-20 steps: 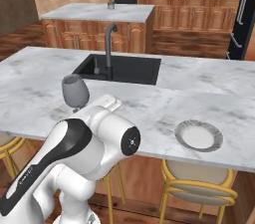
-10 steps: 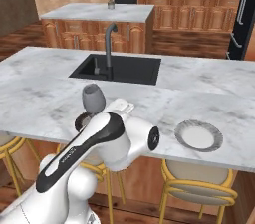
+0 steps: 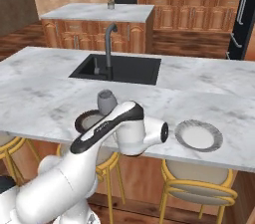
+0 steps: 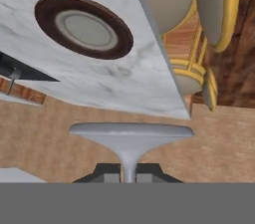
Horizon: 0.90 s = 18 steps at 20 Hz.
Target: Retrieve the wine glasses from the counter and place one next to each plate.
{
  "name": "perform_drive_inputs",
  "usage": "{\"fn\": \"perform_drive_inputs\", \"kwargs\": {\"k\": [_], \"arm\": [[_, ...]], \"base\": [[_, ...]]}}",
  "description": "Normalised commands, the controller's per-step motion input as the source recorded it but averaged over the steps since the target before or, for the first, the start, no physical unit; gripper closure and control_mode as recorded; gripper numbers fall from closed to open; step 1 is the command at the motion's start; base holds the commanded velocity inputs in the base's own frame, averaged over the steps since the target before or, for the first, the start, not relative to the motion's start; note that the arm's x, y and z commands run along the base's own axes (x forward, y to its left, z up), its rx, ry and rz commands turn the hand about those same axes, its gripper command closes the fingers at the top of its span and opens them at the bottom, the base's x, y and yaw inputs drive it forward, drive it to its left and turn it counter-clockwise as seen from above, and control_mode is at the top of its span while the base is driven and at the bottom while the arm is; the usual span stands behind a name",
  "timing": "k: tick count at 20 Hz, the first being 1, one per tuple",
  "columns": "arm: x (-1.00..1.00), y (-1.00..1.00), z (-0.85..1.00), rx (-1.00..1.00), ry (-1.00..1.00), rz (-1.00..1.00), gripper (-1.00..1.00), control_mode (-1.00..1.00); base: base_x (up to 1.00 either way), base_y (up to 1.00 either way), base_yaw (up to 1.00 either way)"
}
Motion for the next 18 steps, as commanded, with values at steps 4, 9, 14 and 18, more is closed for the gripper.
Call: {"fn": "perform_drive_inputs", "kwargs": {"k": [4, 9, 14, 18], "arm": [[0.69, 0.00, -0.28, -0.02, 0.09, 0.01, 1.00, -1.00], [0.54, 0.00, -0.33, 0.00, 0.03, 0.06, 1.00, -1.00], [0.69, 0.00, -0.45, 0.00, 0.05, 0.04, 1.00, -1.00], [0.65, 0.00, -0.41, -0.03, 0.04, 0.03, 1.00, -1.00]], "base": [[0.00, 0.00, 0.00], [0.00, 0.00, 0.00], [0.00, 0.00, 0.00], [0.00, 0.00, 0.00]]}}
